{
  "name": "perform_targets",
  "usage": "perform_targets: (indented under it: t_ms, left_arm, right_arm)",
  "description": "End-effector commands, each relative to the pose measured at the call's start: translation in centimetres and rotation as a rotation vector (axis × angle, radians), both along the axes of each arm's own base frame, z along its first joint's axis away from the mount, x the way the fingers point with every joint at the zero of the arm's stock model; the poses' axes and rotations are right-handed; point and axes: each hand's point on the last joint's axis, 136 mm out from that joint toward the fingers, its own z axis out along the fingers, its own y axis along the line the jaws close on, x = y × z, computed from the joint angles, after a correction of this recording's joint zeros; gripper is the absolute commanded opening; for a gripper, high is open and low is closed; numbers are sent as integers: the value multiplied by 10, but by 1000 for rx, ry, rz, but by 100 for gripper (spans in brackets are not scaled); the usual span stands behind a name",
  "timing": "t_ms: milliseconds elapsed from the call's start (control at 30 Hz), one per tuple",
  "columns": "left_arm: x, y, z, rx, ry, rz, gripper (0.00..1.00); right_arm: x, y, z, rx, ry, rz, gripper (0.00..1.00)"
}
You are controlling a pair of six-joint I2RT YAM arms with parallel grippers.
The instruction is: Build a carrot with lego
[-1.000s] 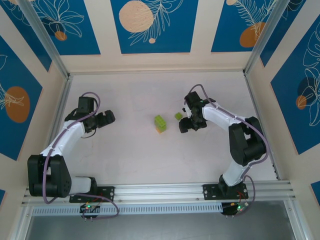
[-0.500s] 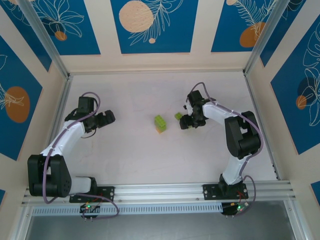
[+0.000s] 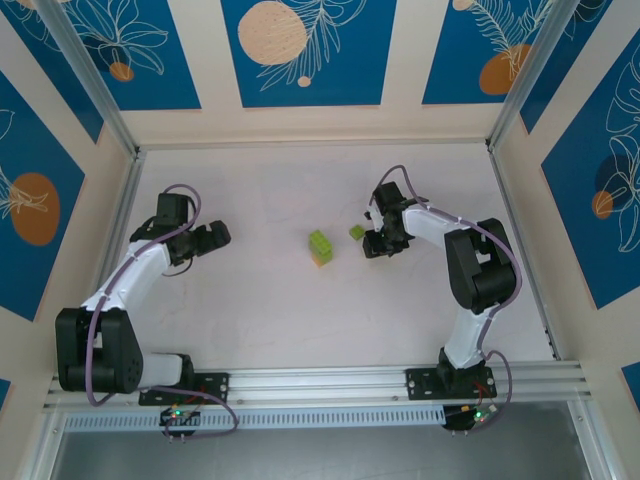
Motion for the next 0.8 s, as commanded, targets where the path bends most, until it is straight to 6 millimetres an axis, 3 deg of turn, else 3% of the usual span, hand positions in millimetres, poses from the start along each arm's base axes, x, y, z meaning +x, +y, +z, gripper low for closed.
perform_targets:
  t_ms: [0, 400, 633, 767]
  left_arm:
    - [6, 2, 6, -14, -19, 5, 98]
    - [3, 1, 6, -19, -18, 3, 98]
    - [3, 0, 5, -25, -15, 1, 98]
    - [2, -1, 4, -29, -11, -1, 98]
  right_arm:
    - [-3, 10, 5, 7, 6, -36, 36]
    - [-59, 30, -13, -59, 37, -209, 36]
    - [-56, 47, -14, -6, -140, -158, 53]
    - [-47, 49, -16, 28, -284, -129, 55]
